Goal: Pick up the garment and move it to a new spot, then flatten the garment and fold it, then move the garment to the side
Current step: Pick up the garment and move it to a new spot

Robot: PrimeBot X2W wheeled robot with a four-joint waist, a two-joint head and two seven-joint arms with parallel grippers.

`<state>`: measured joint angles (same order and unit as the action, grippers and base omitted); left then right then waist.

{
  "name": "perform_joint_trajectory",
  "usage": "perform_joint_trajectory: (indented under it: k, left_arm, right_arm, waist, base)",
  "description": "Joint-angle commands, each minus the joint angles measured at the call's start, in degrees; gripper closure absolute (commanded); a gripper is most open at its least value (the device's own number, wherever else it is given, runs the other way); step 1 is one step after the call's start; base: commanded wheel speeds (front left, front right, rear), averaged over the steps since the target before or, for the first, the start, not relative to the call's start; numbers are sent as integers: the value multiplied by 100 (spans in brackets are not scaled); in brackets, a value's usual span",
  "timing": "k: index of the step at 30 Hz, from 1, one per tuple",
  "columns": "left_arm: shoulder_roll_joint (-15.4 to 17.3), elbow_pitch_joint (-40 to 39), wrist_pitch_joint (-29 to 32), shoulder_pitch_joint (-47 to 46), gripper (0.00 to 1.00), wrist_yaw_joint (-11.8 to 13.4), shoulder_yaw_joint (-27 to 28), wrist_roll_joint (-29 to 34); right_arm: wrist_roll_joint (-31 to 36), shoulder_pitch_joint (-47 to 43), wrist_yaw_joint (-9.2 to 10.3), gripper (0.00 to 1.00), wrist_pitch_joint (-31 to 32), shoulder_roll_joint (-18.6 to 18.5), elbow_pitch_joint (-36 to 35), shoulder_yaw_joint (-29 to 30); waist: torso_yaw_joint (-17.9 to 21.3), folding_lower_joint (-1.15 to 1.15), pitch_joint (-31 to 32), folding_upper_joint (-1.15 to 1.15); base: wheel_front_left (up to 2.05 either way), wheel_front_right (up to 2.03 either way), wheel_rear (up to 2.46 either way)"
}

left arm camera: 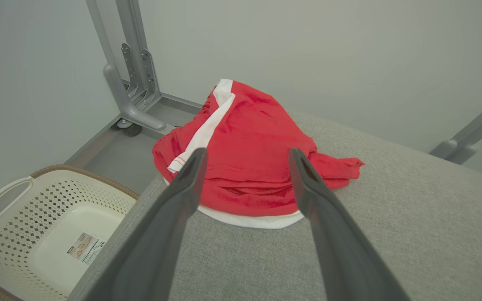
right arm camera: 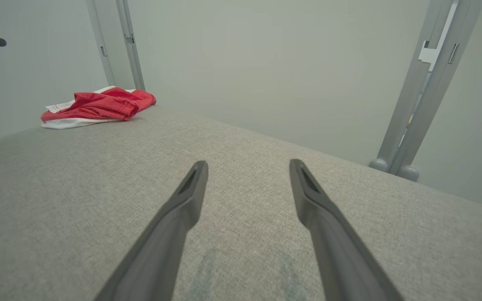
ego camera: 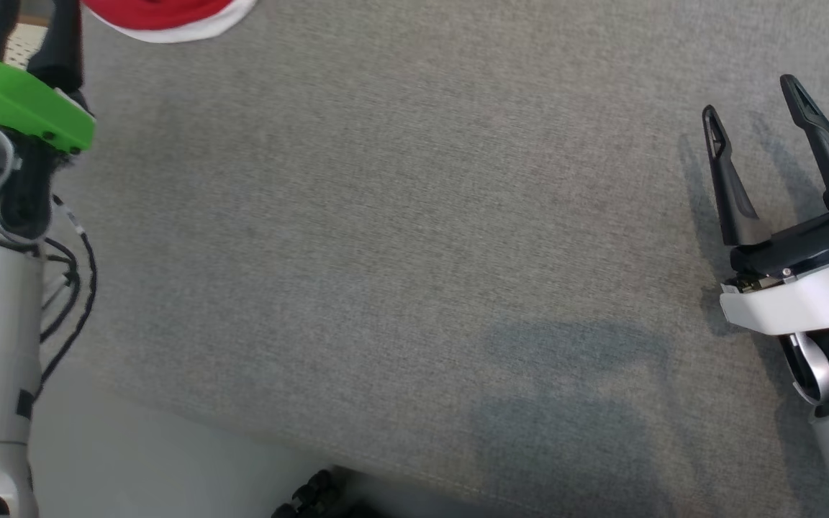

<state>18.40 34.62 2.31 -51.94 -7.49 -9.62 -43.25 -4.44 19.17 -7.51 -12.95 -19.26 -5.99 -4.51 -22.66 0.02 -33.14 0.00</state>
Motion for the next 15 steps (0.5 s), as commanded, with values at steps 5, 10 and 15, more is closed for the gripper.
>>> perform_joint_trajectory:
  k: [5,10,15]
  left_arm:
    - [268,570,304,-584,0,0,-109,-287]
    - [404,1136,726,-849,0,0,-261,-596]
    - [323,1513,1051,-803,0,-10,-667,-718]
  right_arm:
    - [-8,-90,5,0,-37,52,-184,69]
    - [-4,-202,6,0,-20,65,-228,157]
    - [-43,-281,7,0,20,41,-225,195]
  waist:
    - [1109,-2,-1219,0]
    - [1250,-2,-1325,0]
    - [1313,-2,-1264,0]
  base:
    - [0,0,0]
    - [0,0,0]
    - [0,0,0]
